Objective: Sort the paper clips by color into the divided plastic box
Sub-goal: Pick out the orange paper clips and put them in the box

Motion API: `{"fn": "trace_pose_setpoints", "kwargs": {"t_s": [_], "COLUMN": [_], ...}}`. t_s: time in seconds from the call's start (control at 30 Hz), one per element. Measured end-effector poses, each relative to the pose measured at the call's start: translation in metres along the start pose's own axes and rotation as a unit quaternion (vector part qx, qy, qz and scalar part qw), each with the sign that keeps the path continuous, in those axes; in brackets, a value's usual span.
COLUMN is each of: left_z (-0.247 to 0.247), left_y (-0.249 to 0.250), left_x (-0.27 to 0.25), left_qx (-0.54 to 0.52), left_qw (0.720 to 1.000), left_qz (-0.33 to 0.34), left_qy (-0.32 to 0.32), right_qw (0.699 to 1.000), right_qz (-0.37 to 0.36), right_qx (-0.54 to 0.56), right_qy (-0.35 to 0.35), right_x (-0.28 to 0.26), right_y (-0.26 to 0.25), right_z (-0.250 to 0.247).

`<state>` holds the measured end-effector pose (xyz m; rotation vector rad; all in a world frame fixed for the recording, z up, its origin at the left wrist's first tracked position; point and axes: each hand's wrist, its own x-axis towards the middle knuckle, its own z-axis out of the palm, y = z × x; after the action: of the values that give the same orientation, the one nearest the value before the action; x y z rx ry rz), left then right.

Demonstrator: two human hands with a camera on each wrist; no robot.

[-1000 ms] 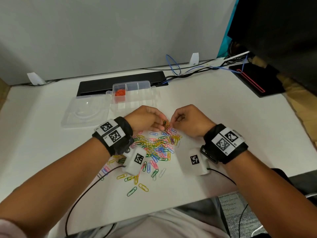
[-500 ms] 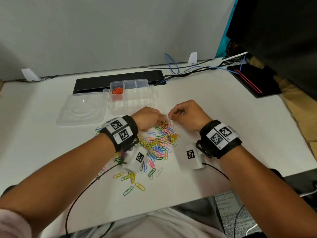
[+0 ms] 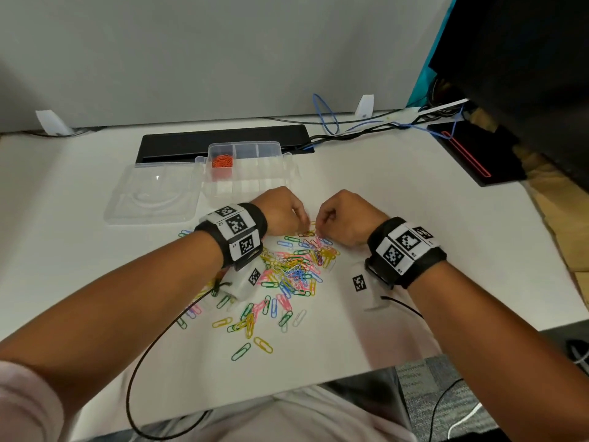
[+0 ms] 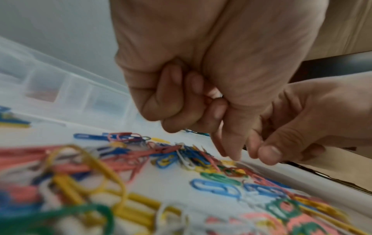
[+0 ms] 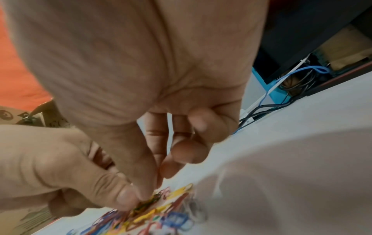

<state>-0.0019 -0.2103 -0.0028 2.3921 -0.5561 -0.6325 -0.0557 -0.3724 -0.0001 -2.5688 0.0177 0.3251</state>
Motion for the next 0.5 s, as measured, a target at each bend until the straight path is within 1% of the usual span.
{"fn": "trace_pose_setpoints", "kwargs": {"t_s": [0.03, 0.17, 0.27, 0.33, 0.4, 0.47, 0.5], "left_z": [0.0004, 0.004, 0.0033, 0.002, -0.0006, -0.0032, -0.0048], "left_y": [0.002, 0.009, 0.0052, 0.0011, 0.0005, 0.0006, 0.0003], "left_x": [-0.0003, 0.0017, 0.004, 0.0034, 0.0006, -0.0018, -0.0033], "left_qx": [0.013, 0.123, 0.134, 0.1, 0.037, -0.043, -0.088], "left_qw": [1.0, 0.992, 0.99, 0.994, 0.999, 0.999, 0.995], "left_qz": [0.006, 0.028, 0.026, 0.022, 0.011, -0.02, -0.042], "left_qy": [-0.002, -0.031, -0.033, -0.026, -0.01, -0.01, -0.021], "right_qw": [1.0, 0.998, 0.997, 0.996, 0.998, 0.999, 0.998], "right_qz": [0.0, 0.01, 0.025, 0.028, 0.022, 0.021, 0.026], "right_qx": [-0.005, -0.043, -0.042, -0.043, -0.035, -0.031, -0.038], "right_qy": [-0.008, -0.054, -0.067, -0.068, -0.047, -0.03, -0.033], "right_x": [-0.0003, -0.002, -0.005, -0.0074, -0.0074, -0.0058, -0.0052], "right_y": [-0.0023, -0.0057, -0.0023, -0.0002, 0.0009, -0.0004, -0.002], "right_z": [0.002, 0.0075, 0.0029, 0.0, -0.0017, -0.0018, -0.0013]}}
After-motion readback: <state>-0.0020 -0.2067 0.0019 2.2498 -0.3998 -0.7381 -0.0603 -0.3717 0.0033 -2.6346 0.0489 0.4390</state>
